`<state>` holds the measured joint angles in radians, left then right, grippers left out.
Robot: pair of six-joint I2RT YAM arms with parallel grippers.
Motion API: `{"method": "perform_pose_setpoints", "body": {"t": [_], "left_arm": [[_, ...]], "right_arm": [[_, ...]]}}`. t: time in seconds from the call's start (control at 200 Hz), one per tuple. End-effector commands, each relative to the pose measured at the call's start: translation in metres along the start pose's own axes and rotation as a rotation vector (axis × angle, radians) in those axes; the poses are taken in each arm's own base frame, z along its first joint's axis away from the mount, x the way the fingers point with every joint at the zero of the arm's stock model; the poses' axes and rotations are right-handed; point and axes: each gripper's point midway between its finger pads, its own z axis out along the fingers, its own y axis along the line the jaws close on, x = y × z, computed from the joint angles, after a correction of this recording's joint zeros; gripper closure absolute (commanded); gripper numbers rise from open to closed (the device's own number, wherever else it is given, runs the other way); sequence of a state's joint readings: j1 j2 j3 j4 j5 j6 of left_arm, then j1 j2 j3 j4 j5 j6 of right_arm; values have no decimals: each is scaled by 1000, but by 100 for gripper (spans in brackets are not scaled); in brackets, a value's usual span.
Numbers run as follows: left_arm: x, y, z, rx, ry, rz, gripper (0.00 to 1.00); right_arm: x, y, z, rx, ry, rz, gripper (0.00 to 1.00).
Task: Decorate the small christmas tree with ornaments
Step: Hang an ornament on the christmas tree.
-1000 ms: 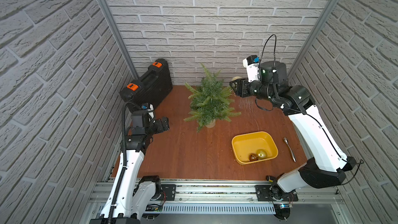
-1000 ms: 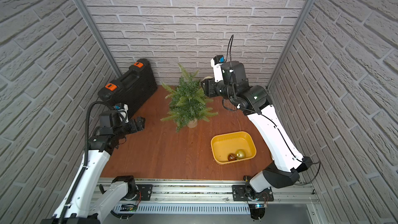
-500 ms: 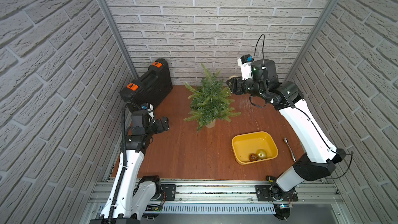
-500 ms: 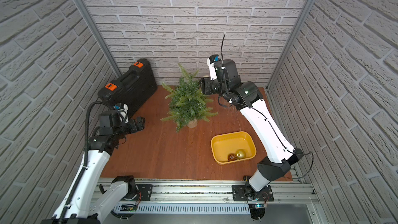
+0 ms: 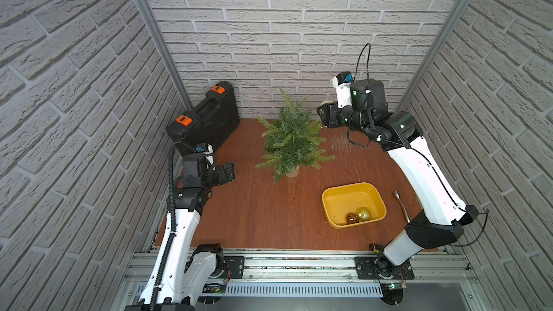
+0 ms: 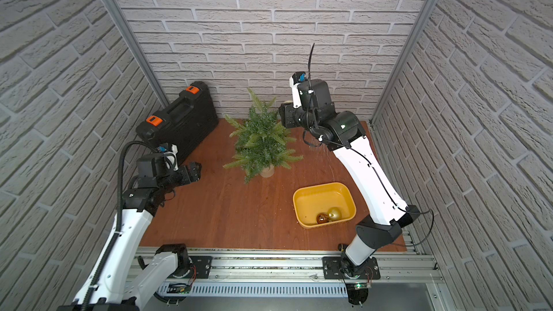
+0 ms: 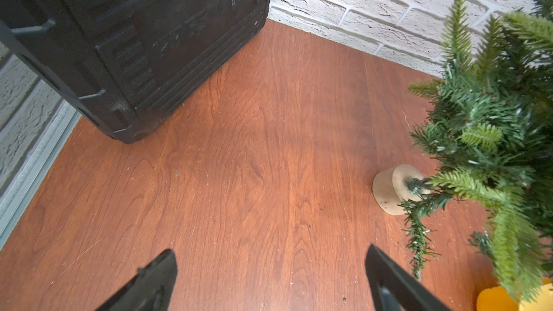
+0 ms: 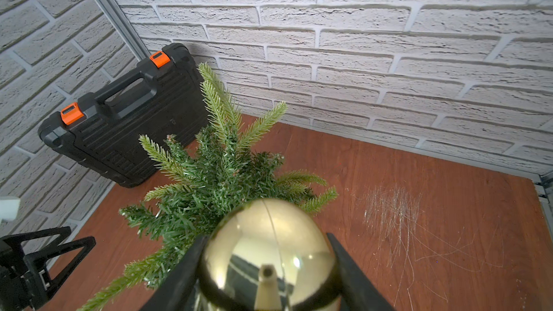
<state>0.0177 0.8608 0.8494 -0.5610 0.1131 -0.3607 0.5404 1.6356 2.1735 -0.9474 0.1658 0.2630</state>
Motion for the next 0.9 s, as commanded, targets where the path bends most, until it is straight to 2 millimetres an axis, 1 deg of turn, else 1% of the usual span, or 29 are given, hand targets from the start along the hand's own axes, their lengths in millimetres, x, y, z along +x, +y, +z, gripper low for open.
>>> {"method": "perform_pose_setpoints", "body": {"t": [0.0, 0.17, 0.295, 0.575, 0.725, 0.895], "left_arm": [[-6, 0, -1, 5, -32, 0, 2], [-6, 0, -1, 5, -32, 0, 2], [-6, 0, -1, 3, -35, -1, 2], [-6, 1, -2, 1, -36, -1, 2], [-5, 1, -2, 1, -35, 1, 2], [-5, 1, -2, 2, -36, 1, 2]], "right_arm": [[-4, -2, 2, 21, -14, -19, 48], [0, 4, 10, -6, 5, -21, 48], [-1, 12, 11, -50, 7, -18, 48], [-6, 14, 11, -58, -10, -17, 48], [-5, 10, 13, -34, -8, -22, 48], [3, -8, 19, 66, 20, -44, 48]]}}
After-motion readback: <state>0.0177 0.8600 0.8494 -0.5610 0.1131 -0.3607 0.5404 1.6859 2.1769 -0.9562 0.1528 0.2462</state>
